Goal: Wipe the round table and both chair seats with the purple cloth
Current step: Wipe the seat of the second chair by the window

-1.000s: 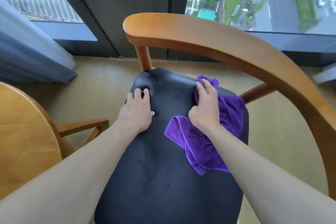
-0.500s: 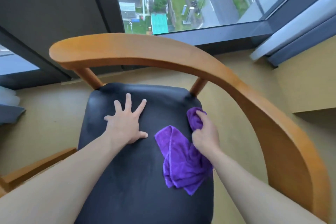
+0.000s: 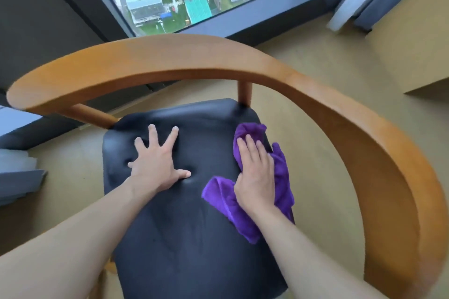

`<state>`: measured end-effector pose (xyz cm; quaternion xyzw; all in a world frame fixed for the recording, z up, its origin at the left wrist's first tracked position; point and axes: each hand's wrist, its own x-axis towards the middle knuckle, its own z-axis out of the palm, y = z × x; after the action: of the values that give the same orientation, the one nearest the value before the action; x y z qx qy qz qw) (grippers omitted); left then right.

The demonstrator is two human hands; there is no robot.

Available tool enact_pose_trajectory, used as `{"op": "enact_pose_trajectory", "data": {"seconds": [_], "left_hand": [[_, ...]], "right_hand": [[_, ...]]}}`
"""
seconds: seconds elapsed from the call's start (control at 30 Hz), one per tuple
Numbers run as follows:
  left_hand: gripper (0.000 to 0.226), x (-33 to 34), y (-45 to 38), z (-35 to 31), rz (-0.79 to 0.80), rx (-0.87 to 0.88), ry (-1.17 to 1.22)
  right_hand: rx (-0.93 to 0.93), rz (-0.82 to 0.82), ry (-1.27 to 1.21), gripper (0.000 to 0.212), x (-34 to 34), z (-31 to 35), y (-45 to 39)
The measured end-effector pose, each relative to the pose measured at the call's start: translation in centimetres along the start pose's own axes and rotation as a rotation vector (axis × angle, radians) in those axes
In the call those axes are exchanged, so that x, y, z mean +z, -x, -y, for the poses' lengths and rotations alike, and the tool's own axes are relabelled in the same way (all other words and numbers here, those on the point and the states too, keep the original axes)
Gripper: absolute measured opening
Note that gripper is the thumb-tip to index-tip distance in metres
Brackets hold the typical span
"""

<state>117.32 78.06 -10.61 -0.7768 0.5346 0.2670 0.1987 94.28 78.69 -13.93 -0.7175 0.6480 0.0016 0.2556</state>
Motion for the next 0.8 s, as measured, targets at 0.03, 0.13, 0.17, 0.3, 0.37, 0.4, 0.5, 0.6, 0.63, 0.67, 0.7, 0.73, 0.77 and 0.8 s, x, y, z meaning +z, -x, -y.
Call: {"op": "enact_pose_trajectory", "data": {"seconds": [0.03,0.13,0.17,0.3,0.37,0.4,0.5,0.6,0.63,0.67,0.7,0.73,0.77,0.8], "left_hand": [[0.126,0.0,-0.1,0.0,0.000,-0.006,0.012],[0.125,0.3,-0.3,0.0,-0.018,-0.016,0.042],[0.125,0.4,-0.2,0.0,-0.028,-0.013,0.044],[0.123,0.5,-0.3,0.1,-0.022,-0.002,0.041],[0.123,0.7,-0.3,0.2,-0.031,0.004,0.041],[0.123,0.9,-0.3,0.2,-0.039,0.008,0.044],[0.123,1.4,-0.4,0.5,-0.060,0.012,0.053],[0.124,1.4,-0.5,0.4,-0.051,0.001,0.057],[0.125,1.3,-0.5,0.4,-0.052,0.001,0.058],[0.125,1.3,-0.4,0.3,-0.055,0.002,0.056],[0.125,1.3,-0.4,0.3,-0.061,0.004,0.053],[0.125,1.3,-0.3,0.4,-0.066,0.004,0.051],[0.125,1.4,-0.3,0.4,-0.069,0.003,0.051],[0.125,1.5,-0.3,0.3,-0.072,0.000,0.053]], "right_hand": [[0.009,0.015,0.015,0.091,0.1,-0.6,1.2],[-0.005,0.047,0.037,0.082,-0.3,-1.5,1.8],[-0.020,0.039,0.030,0.078,-0.5,-1.5,1.1],[-0.107,-0.039,-0.008,0.066,-0.7,-0.5,-4.0],[-0.081,-0.081,-0.049,0.061,-1.0,0.1,-7.2],[-0.041,-0.108,-0.088,0.058,-1.3,0.2,-8.5],[0.094,-0.220,-0.145,0.043,-1.3,0.3,-10.2],[0.104,-0.244,-0.028,0.038,-0.7,-0.1,-7.1],[0.081,-0.235,0.009,0.041,-0.6,-0.3,-5.5],[0.054,-0.216,0.043,0.044,-0.6,-0.5,-3.9],[0.030,-0.186,0.077,0.045,-0.7,-0.6,-2.5],[0.019,-0.140,0.106,0.042,-0.8,-0.6,-1.5],[0.023,-0.093,0.123,0.037,-0.8,-0.6,-0.7],[0.037,-0.063,0.110,0.034,-1.0,-0.5,-0.6]]}}
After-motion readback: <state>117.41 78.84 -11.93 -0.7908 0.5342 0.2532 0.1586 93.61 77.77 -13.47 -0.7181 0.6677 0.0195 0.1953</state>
